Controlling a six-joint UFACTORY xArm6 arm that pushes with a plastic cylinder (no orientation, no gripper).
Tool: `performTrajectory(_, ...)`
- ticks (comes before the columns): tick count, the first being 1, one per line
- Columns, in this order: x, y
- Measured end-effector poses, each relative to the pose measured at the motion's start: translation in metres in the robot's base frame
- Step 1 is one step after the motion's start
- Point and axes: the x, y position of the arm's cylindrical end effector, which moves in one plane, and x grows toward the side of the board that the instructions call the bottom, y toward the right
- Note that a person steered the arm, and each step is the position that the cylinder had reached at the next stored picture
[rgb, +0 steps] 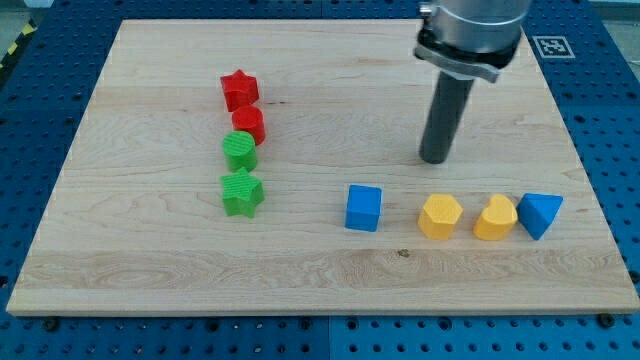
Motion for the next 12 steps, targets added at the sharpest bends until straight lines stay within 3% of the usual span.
performTrajectory(2, 0.0, 0.081)
performTrajectory(4, 0.072, 0.136)
performTrajectory(6, 0.104, 0.136)
performTrajectory(12, 0.091, 0.1)
